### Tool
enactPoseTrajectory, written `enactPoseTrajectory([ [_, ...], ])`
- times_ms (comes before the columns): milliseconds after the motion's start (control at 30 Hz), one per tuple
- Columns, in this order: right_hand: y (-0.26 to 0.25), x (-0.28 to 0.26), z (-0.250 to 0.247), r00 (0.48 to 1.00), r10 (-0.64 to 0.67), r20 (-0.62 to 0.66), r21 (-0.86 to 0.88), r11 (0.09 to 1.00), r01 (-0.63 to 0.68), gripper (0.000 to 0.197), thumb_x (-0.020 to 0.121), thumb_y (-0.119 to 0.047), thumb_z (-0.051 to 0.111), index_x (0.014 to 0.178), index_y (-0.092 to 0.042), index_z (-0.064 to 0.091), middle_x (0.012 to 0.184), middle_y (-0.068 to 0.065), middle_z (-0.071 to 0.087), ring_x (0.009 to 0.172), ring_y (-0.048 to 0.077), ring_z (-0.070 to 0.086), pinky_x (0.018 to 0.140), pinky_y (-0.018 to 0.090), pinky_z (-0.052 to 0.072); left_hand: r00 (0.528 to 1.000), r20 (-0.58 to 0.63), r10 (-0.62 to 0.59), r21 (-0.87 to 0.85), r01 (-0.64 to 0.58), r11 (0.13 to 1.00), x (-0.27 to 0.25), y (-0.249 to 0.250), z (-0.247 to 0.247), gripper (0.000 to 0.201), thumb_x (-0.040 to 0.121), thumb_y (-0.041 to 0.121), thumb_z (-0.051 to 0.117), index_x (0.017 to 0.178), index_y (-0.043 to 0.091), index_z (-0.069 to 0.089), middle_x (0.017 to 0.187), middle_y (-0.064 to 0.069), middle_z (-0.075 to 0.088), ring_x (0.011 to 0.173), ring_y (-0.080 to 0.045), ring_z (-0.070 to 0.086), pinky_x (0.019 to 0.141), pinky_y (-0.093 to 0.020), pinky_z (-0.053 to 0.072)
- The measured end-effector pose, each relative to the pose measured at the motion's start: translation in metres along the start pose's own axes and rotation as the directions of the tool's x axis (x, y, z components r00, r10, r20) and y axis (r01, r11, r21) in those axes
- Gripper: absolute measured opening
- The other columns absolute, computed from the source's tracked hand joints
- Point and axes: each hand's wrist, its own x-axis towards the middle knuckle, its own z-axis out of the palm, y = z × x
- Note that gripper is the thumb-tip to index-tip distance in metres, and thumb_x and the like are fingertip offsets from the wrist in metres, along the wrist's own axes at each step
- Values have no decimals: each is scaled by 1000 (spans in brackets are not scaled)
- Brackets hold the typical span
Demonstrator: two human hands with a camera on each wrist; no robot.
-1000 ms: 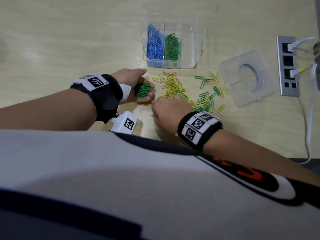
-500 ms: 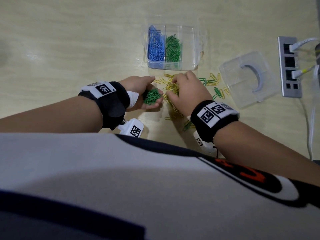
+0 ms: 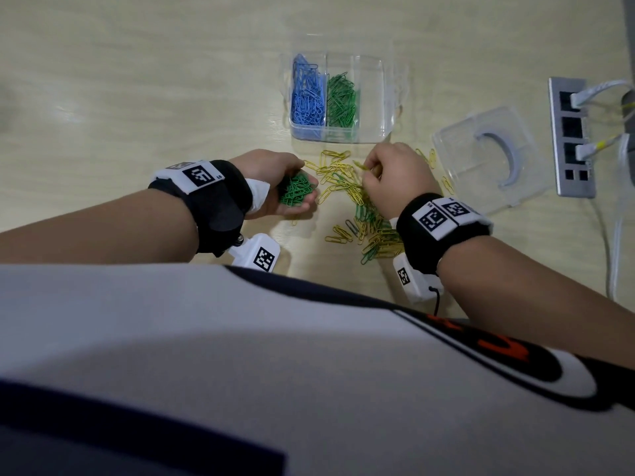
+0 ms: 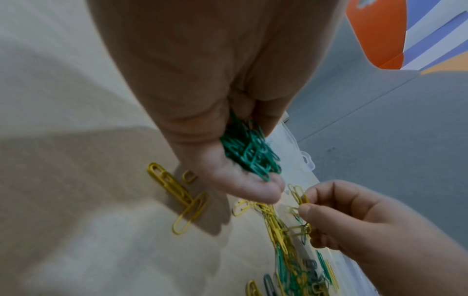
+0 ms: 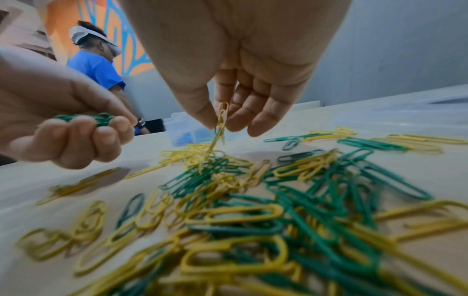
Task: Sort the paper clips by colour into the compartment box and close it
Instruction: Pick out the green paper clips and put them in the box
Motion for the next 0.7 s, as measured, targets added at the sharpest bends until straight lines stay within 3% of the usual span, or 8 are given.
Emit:
enactPoseTrajectory([
  [100,4,1,-4,999,29,-22,-71,997,-30,16,84,-21,52,98,-19,59,103,3,54,96,24,51,80,35,45,1000,-7,-3,-9,3,1000,0,1,0,38,101,24,30,76,6,53,54,-8,60,45,-15,58,52,-20,53],
  [200,1,1,-2,999,-40,-23,-192,981,34,22,87,-23,52,107,-21,60,113,4,54,108,27,47,89,40,40,1000,-10,-2,-4,2,1000,-1,1,0,38,101,23,29,76,6,53,53,-8,60,45,-16,58,52,-20,52],
  [333,-13,2,8,985,-139,105,-228,960,160,24,89,-38,56,108,-25,62,110,2,55,110,25,49,94,41,38,1000,-11,-3,0,3,1000,-1,1,1,38,101,23,29,77,6,53,53,-9,60,46,-16,58,52,-20,53],
  [433,-18,1,17,979,-141,149,-288,941,180,21,91,-37,55,107,-25,60,108,1,57,109,26,51,94,42,37,1000,-13,-3,4,3,1000,-1,1,1,38,101,24,30,77,6,53,53,-8,59,49,-16,57,51,-19,52],
  [533,-16,-1,15,978,-153,145,-237,954,184,14,90,-30,51,98,-25,61,98,-3,55,102,24,53,93,41,35,1000,-17,2,1,-2,1000,-2,1,1,38,101,24,29,78,6,53,53,-8,59,48,-16,58,52,-19,52],
  [633,-14,-2,7,968,-160,194,-183,963,196,11,80,-40,54,83,-30,56,86,-10,50,91,18,50,92,40,33,1000,-23,-4,10,4,1000,-1,1,1,38,101,24,29,77,7,52,53,-8,59,56,-17,56,57,-22,52],
  [700,-12,-2,5,968,-137,210,-184,967,177,16,77,-45,53,83,-30,57,85,-9,51,88,18,49,92,41,34,1000,-23,-8,8,8,1000,-1,1,1,37,101,25,29,77,7,52,53,-8,59,60,-18,54,62,-24,51],
])
